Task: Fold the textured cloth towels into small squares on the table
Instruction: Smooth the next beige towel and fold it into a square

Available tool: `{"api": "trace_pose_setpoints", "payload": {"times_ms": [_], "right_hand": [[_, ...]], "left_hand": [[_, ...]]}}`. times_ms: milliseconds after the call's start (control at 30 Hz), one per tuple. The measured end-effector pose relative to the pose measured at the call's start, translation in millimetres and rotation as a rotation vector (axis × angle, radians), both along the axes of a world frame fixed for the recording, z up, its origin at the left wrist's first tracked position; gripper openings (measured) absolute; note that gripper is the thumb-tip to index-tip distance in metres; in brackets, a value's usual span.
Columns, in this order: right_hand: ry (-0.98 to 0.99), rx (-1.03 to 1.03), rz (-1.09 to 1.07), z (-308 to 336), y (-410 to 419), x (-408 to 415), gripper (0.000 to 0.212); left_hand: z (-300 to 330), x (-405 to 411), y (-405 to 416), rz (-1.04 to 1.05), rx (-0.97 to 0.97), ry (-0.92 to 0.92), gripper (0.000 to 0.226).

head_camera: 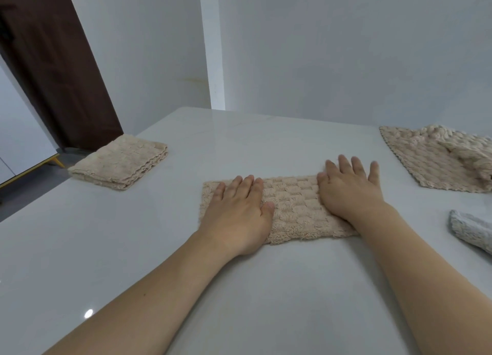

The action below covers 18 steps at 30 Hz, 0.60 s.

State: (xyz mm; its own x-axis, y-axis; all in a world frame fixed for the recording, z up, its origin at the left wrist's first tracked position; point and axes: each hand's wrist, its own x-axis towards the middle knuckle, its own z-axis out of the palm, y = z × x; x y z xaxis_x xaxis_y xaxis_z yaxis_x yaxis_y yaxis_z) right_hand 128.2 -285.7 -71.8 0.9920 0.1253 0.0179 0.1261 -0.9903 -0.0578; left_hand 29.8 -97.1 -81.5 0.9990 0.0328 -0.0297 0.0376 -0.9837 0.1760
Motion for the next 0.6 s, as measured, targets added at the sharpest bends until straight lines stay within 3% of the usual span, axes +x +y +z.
{"api": "trace_pose_setpoints", "payload": {"times_ms": [67, 167, 233, 600], "right_hand": [[-0.060, 0.033, 0.060, 5, 12, -7, 0.057], [0.079, 0.177, 0.245, 7, 31, -21, 0.056], [0.100, 0.139, 0.306, -4, 38, -30, 0.056], [0.109, 0.131, 0.192, -6, -7, -21, 0.055]], "left_hand": [[0, 0, 0, -0.001, 0.000, -0.003, 0.062], [1, 0, 0, -0.004, 0.003, -0.001, 0.062], [0, 0, 0, 0.003, 0.010, -0.003, 0.061], [3, 1, 16, 0.067, -0.036, 0.066, 0.060]]}}
